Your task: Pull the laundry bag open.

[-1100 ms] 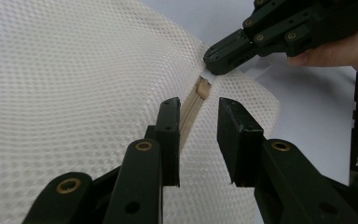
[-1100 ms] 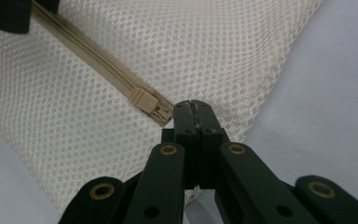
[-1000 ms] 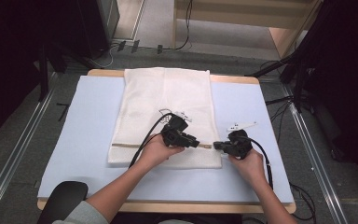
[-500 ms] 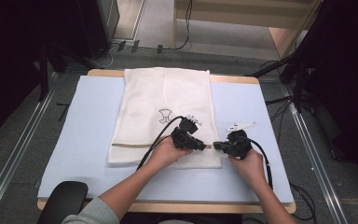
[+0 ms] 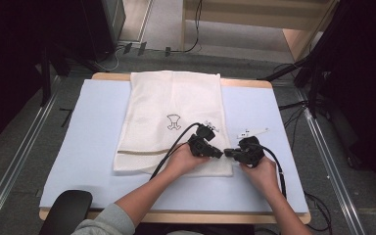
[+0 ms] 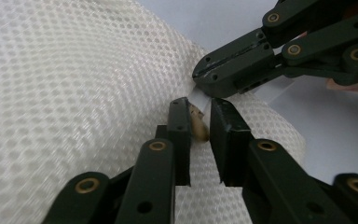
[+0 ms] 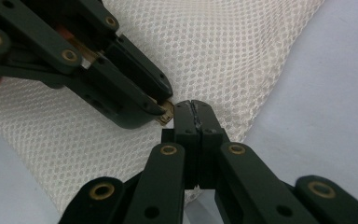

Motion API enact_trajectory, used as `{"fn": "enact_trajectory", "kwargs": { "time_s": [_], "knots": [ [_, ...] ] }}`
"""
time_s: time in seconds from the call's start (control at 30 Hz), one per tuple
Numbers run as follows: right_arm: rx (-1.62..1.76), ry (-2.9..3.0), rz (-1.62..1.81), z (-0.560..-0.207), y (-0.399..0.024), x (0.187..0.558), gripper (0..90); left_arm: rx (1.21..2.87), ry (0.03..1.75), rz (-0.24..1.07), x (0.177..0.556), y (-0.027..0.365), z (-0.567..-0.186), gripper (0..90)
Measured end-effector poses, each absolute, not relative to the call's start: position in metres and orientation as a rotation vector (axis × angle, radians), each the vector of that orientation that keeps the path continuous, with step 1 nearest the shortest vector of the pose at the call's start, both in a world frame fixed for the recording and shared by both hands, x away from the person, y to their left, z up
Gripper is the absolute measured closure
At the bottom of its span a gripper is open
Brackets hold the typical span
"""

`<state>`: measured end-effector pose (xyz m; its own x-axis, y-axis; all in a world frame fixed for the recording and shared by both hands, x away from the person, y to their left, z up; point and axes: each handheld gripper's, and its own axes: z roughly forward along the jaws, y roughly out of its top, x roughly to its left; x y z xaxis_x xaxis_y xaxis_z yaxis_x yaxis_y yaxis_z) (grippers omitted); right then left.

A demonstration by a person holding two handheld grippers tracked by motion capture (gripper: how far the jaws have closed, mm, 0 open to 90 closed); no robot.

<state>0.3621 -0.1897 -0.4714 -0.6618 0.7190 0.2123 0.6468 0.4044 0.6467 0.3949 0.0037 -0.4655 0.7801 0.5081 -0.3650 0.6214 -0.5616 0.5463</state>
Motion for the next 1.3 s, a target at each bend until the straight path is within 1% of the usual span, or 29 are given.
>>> {"fn": "enact_trajectory", "kwargs": {
  "time_s": [0.07, 0.1, 0.13, 0.23, 0.43, 0.6, 0.77, 0.97, 1.07, 1.3],
  "knots": [
    [1.243, 2.546, 1.104, -0.471, -0.190, 0.362, 90.0, 2.293, 0.837, -0.207, 0.396, 0.004, -0.466, 86.1],
    [1.240, 2.545, 1.105, -0.472, -0.190, 0.362, 90.0, 2.275, 0.851, -0.246, 0.399, 0.006, -0.467, 87.2],
    [1.240, 2.545, 1.105, -0.472, -0.190, 0.362, 90.0, 2.275, 0.851, -0.246, 0.399, 0.006, -0.467, 87.5],
    [1.248, 2.546, 1.092, -0.471, -0.189, 0.361, 90.0, 2.264, 0.856, -0.297, 0.403, 0.008, -0.469, 88.0],
    [1.204, 2.553, 1.099, -0.472, -0.189, 0.362, 90.0, 2.281, 0.854, -0.334, 0.407, 0.009, -0.467, 88.7],
    [1.218, 2.559, 1.132, -0.474, -0.191, 0.363, 90.0, 2.260, 0.913, -0.408, 0.411, 0.013, -0.467, 89.0],
    [1.204, 2.562, 1.125, -0.473, -0.190, 0.362, 90.0, 2.293, 0.906, -0.362, 0.408, 0.012, -0.463, 89.2],
    [1.205, 2.553, 1.110, -0.474, -0.191, 0.359, 90.0, 2.288, 0.936, -0.390, 0.412, 0.014, -0.463, 89.1],
    [1.153, 2.543, 1.028, -0.469, -0.184, 0.356, 90.0, 2.277, 0.944, -0.398, 0.413, 0.014, -0.465, 88.8],
    [1.157, 2.487, 1.060, -0.472, -0.178, 0.358, 90.0, 2.251, 0.957, -0.398, 0.413, 0.014, -0.467, 88.7]
  ]
}}
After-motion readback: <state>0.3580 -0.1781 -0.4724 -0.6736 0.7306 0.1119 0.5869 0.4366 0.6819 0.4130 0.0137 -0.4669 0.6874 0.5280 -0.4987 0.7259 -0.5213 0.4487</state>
